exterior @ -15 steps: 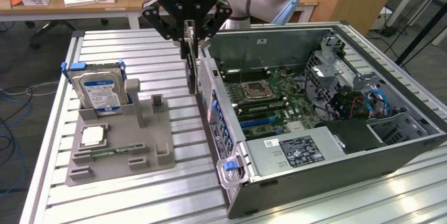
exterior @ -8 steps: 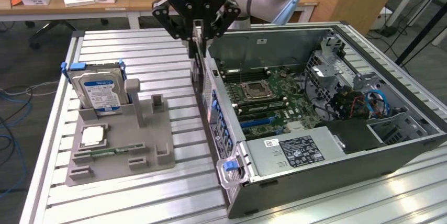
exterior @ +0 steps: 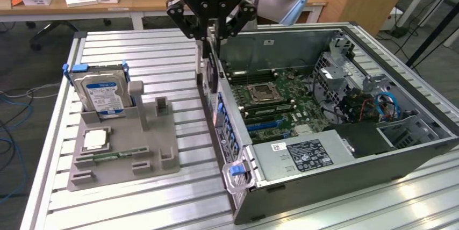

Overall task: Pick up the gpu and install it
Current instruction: 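Pick up the gpu and move the gpu toward the slot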

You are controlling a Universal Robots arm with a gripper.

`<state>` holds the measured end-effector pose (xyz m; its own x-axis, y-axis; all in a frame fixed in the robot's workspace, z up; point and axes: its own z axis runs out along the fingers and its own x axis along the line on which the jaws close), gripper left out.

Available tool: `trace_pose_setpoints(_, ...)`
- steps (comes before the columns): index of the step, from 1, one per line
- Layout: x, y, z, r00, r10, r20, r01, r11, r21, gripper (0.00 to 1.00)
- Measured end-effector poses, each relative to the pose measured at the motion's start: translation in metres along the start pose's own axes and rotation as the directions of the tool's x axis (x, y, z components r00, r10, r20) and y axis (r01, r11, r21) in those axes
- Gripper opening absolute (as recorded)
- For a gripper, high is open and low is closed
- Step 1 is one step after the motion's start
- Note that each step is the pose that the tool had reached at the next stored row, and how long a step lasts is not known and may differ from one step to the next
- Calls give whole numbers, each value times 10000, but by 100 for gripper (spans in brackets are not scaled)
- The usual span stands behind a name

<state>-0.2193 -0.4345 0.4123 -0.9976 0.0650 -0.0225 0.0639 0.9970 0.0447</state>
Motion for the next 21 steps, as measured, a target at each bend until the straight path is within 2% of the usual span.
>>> trace_pose_setpoints(6,-180,11,4,10000,0,-2,0,10000,1,26)
trace_pose_setpoints(21,-542,35,13,10000,0,-2,0,10000,1,26)
